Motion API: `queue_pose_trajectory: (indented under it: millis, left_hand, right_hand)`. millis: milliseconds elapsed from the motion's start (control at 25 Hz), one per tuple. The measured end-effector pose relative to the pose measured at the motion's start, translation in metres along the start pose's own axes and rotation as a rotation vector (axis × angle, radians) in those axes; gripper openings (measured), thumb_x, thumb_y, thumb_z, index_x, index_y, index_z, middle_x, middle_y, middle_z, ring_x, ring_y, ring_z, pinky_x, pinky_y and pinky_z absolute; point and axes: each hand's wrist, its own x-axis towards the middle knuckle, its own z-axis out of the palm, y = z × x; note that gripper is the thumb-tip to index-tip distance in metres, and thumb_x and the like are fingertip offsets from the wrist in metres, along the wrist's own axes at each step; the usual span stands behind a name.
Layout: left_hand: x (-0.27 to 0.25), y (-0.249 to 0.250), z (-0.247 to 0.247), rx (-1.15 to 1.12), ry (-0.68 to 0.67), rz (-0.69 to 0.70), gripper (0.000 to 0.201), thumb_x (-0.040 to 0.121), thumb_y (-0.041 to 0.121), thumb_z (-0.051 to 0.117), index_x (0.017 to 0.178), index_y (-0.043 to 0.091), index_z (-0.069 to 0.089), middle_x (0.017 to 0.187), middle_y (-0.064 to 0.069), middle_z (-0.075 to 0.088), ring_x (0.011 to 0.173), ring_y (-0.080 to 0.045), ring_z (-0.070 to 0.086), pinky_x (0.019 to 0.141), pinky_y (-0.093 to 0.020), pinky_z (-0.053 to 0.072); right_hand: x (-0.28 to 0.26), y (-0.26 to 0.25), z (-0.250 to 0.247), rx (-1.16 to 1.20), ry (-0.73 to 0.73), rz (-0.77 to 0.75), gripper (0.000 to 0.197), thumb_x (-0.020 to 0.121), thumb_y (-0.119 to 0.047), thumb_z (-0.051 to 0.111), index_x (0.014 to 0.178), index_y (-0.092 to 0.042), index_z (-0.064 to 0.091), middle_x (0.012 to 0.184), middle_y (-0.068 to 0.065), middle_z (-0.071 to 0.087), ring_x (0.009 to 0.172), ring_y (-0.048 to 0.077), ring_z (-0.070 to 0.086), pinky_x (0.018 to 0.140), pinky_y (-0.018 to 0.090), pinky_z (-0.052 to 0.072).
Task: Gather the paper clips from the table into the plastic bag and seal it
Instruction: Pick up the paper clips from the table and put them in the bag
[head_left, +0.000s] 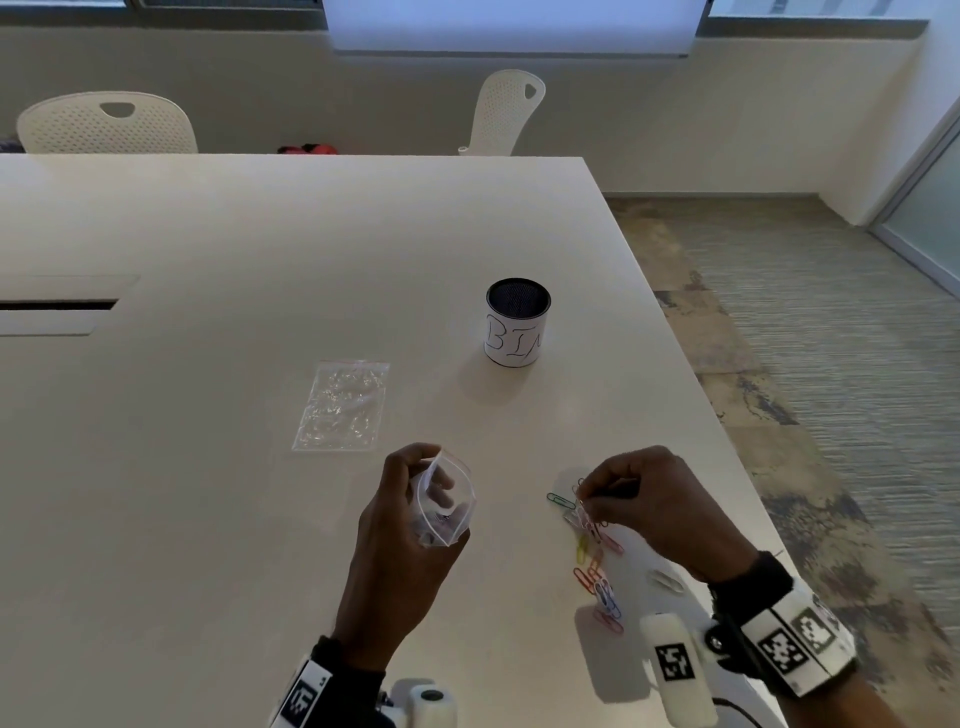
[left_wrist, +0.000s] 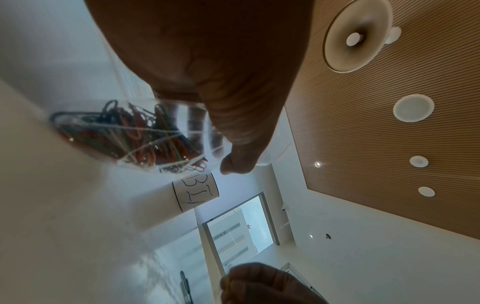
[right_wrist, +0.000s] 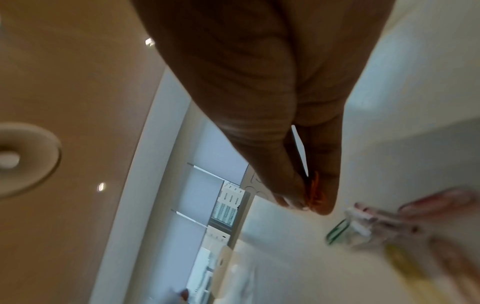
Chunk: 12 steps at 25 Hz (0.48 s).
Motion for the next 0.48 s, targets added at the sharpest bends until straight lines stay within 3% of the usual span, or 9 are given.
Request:
queue_pose_trajectory:
  millis: [120, 280, 400, 480]
  left_hand:
    - [0.0, 0.001, 0.0, 0.009, -0.006, 0.013, 0.065, 0.076, 0.005, 0.088, 0.127, 0.023, 0.051, 0.1, 0.007, 0.068, 0.09, -0.015, 0.07, 0.071, -0.016, 0.057]
    - [0.001, 0.002, 0.0, 0.018, -0.013, 0.028, 0.064, 0.077, 0.009, 0.088, 0.126, 0.026, 0.05, 0.101, 0.008, 0.068, 0.093, -0.013, 0.07, 0.071, -0.011, 0.056]
    - [0.002, 0.003, -0.002, 0.042, -0.019, 0.041, 0.064, 0.079, 0.012, 0.088, 0.126, 0.028, 0.047, 0.102, 0.01, 0.066, 0.094, -0.009, 0.069, 0.071, -0.01, 0.056]
    - [0.002, 0.003, -0.002, 0.055, -0.021, 0.036, 0.064, 0.079, 0.013, 0.087, 0.126, 0.028, 0.046, 0.102, 0.011, 0.065, 0.094, -0.007, 0.068, 0.07, -0.01, 0.057]
  right_hand:
    - [-0.008, -0.02, 0.0, 0.36, -0.015, 0.025, 0.011, 0.082, 0.007, 0.079, 0.09, 0.0, 0.077, 0.084, 0.016, 0.08, 0.08, 0.031, 0.078, 0.085, 0.042, 0.065]
    - [-0.014, -0.056, 0.017, 0.678, -0.039, -0.037, 0.021, 0.08, 0.01, 0.078, 0.099, 0.004, 0.073, 0.094, 0.029, 0.075, 0.082, 0.04, 0.076, 0.085, 0.046, 0.064]
    - [-0.019, -0.083, 0.04, 0.74, -0.012, -0.115, 0.021, 0.082, 0.009, 0.078, 0.1, -0.001, 0.073, 0.093, 0.022, 0.078, 0.083, 0.039, 0.077, 0.08, 0.041, 0.064]
    - [-0.022, -0.096, 0.059, 0.652, 0.045, -0.185, 0.019, 0.083, 0.006, 0.08, 0.096, -0.006, 0.073, 0.09, 0.011, 0.08, 0.082, 0.032, 0.079, 0.078, 0.034, 0.064]
